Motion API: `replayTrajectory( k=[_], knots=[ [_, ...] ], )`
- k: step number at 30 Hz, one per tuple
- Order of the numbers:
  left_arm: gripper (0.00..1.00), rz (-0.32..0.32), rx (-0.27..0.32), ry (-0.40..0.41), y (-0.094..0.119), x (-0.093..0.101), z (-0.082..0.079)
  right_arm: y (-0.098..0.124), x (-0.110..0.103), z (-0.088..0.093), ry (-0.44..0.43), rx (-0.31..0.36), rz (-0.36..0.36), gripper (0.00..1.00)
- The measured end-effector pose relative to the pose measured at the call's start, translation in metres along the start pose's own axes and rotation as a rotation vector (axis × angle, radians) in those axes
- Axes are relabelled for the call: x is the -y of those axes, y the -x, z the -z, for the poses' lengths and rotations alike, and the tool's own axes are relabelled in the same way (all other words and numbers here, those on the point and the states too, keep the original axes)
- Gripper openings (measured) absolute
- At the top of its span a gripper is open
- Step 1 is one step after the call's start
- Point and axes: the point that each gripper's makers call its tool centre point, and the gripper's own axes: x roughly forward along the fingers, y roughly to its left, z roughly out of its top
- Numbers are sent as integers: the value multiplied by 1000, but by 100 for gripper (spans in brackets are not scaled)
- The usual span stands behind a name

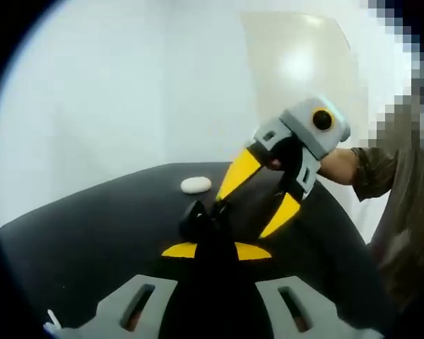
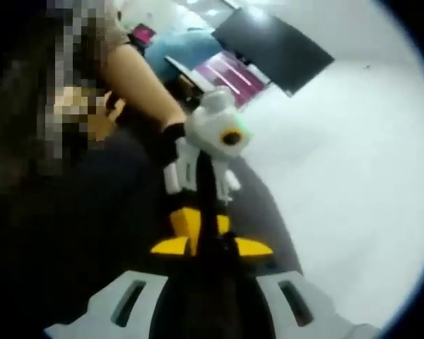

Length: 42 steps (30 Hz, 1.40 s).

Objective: Pick up three earphones and place each one into its charging case using tactile feedback, ensure that each earphone is properly inserted and securely positioned inside the case.

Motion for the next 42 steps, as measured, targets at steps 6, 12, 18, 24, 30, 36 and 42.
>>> replayTrajectory(
  k=[6, 12, 18, 24, 30, 36, 42],
  knots=[
    [15, 2, 2, -1, 0, 0, 0, 2, 2, 3, -26, -9, 5, 24],
    [15, 2, 2, -3, 0, 0, 0, 5, 13, 4, -70, -11, 44, 12],
    [15, 1, 2, -5, 1, 0, 0, 3, 12, 7, -47, -50, 33, 16],
    [15, 2, 1, -7, 1, 0, 0, 3, 12, 9, -20, -71, 44, 14],
    [15, 1, 0, -8, 1, 0, 0, 5, 14, 8, -65, -75, 43, 13],
    [15, -1, -1, -11, 1, 0, 0, 8, 23, 14, -248, -64, 56, 13],
    [15, 0, -2, -13, 1, 0, 0, 7, 19, 14, -224, -81, 25, 13]
  ],
)
